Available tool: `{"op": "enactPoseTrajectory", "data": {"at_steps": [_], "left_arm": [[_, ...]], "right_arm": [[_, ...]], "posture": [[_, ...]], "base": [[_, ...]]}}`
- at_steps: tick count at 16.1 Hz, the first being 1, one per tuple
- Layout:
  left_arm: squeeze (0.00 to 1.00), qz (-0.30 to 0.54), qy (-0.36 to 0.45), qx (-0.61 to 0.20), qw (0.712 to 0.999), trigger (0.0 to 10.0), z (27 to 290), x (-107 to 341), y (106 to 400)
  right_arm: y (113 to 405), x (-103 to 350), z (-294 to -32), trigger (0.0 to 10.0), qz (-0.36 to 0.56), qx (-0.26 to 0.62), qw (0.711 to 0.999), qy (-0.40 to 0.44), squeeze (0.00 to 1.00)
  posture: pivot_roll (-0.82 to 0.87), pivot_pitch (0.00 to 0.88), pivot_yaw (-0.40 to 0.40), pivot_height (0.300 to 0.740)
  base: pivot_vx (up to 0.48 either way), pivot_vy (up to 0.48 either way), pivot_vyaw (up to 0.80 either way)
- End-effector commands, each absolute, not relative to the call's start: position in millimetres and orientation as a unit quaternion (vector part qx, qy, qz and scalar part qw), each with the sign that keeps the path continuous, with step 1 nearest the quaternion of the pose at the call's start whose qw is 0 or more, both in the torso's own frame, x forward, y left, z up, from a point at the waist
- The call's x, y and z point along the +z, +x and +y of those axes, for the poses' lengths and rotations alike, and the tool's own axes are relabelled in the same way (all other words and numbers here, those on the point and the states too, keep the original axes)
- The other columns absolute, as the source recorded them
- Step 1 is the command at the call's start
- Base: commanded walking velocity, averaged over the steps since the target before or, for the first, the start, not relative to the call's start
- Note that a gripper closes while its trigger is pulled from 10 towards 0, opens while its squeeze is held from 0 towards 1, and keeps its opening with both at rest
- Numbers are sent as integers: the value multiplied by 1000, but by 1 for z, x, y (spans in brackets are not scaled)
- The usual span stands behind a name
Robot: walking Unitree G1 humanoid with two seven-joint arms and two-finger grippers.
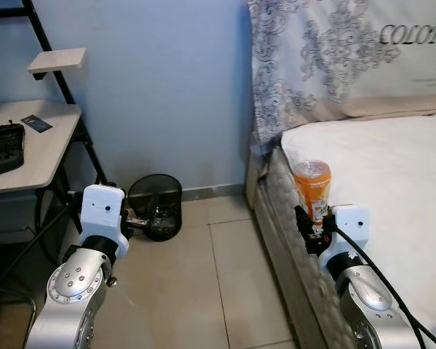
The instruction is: Clean up the room
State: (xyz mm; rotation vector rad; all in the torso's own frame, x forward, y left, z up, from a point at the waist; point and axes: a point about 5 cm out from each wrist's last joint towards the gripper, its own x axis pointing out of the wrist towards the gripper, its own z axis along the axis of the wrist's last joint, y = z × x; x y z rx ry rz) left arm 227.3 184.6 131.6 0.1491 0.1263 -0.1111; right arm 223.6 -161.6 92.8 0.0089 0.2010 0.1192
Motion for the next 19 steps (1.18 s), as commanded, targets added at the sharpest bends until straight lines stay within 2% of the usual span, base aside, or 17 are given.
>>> {"op": "enactPoseTrajectory", "data": {"at_steps": [1,6,9,19], "left_arm": [[0,63,79,-55,993,10000,186,131,227],[0,64,78,-55,993,10000,186,131,225],[0,64,78,-57,993,10000,186,131,225],[0,63,82,-62,993,10000,184,131,226]], "right_arm": [[225,95,-160,10000,97,60,993,9,0],[225,95,-160,10000,93,66,993,-7,0],[225,96,-158,10000,93,67,993,-4,0],[226,96,-156,10000,91,67,994,-6,0]], "posture": [[-16,0,37,740],[-17,0,35,740],[-14,0,37,740],[-14,0,37,740]], "base": [[285,0,0],[283,0,0],[284,0,800],[285,0,0]]}}
